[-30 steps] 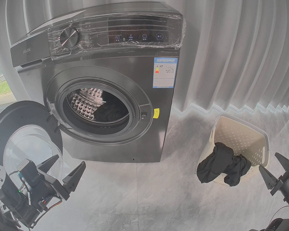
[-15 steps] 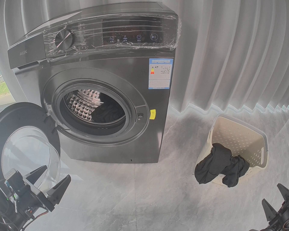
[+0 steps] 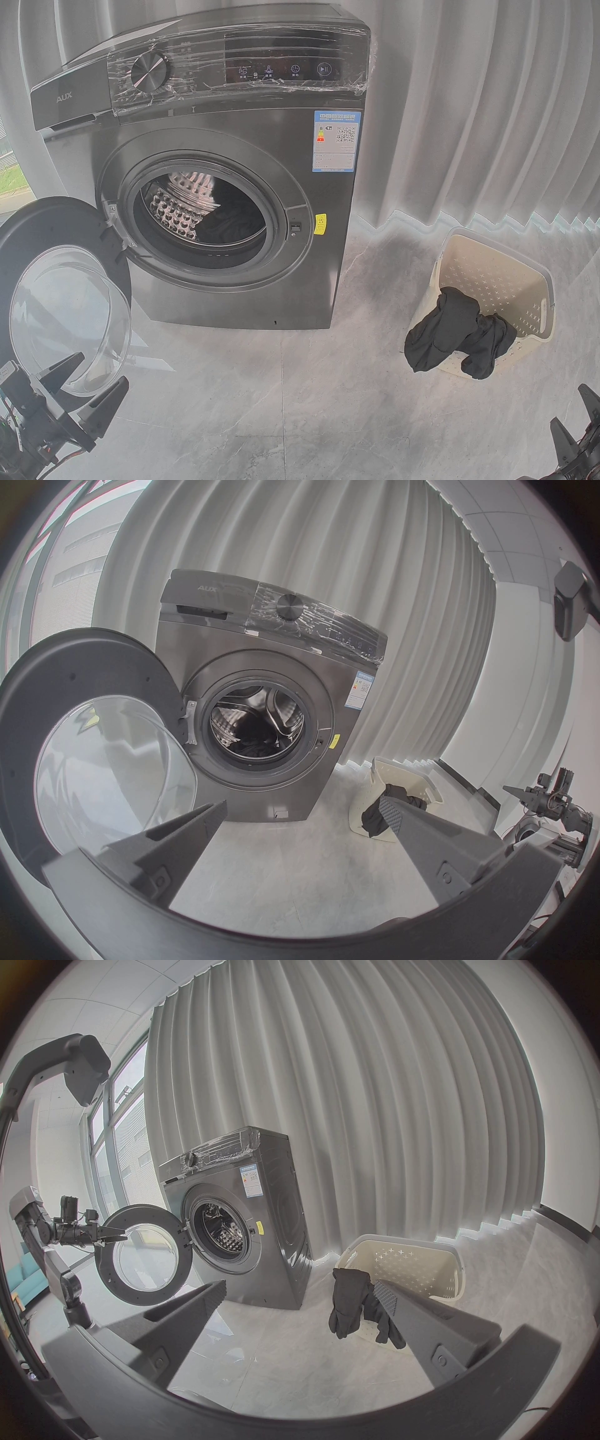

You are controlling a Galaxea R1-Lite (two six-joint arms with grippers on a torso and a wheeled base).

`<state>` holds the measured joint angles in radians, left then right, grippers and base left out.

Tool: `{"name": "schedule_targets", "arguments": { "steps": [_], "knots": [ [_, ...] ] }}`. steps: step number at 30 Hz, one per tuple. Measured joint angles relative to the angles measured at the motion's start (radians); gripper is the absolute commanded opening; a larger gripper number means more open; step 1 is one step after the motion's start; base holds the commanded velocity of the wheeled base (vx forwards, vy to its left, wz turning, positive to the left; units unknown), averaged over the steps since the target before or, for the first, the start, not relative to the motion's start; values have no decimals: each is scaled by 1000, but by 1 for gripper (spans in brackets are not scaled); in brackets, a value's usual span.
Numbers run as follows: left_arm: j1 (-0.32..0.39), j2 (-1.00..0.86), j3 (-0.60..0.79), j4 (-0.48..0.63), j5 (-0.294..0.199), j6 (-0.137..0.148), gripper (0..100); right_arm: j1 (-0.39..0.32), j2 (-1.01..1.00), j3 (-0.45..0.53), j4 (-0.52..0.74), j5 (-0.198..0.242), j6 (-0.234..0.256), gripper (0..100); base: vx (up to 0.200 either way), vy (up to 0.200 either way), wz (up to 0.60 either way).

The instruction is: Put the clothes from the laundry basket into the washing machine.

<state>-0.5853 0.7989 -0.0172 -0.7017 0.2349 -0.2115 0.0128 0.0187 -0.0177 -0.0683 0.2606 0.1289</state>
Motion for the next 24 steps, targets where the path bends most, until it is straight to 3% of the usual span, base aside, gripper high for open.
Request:
{"name": "schedule_targets", "arguments": {
  "steps": [11, 17, 24],
  "knots": [
    [2, -16, 0, 6, -21, -1, 100, 0, -7, 0, -1, 0, -3, 100, 0, 0, 0],
    [3, -20, 0, 9, -22, -3, 100, 1, -8, 0, -1, 0, -3, 100, 0, 0, -600],
    [2, -29, 0, 9, -24, -3, 100, 0, -7, 0, -2, 0, 0, 100, 0, 0, 0]
  ]
}}
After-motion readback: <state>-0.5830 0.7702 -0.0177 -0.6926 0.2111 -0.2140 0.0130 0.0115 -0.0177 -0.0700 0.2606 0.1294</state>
